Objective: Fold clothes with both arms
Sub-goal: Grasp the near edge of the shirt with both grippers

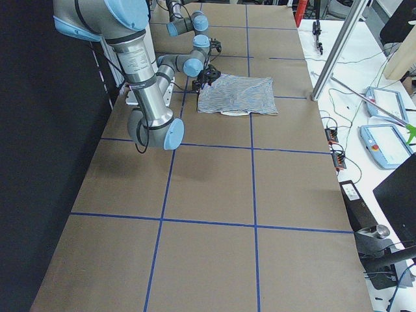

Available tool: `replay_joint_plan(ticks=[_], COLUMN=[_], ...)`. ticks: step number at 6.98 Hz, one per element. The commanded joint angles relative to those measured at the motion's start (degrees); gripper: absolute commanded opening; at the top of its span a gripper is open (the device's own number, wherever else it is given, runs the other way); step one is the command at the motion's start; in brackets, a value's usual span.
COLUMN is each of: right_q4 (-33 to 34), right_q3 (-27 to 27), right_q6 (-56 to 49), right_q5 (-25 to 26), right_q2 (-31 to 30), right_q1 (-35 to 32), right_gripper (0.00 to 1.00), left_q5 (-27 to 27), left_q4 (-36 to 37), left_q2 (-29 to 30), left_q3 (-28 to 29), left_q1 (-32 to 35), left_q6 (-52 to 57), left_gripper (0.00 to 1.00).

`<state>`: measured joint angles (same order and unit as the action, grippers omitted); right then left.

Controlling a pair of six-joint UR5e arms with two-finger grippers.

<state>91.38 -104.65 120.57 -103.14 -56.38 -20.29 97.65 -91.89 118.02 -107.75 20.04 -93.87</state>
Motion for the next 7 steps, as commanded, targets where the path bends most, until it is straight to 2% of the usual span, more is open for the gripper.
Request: replay_joint_plan(ticks=[1, 7], right_q4=[-0.1, 0.3], right_q3=[4.8, 8.3], right_q6=[3.4, 3.3], right_q5=[2.8, 2.6], right_q2=[0.6, 1.5], right_q1=[0.9, 0.9], right_gripper=[1.0, 1.0], left_q5=[0.0, 0.0], left_q4=[-0.1, -0.1], left_q2=[0.3, 0.5], left_q3=[0.0, -0.4], left_q1=[-0.1, -0.2], left_q6=[-0.1, -0.3], left_gripper=[0.0, 0.0])
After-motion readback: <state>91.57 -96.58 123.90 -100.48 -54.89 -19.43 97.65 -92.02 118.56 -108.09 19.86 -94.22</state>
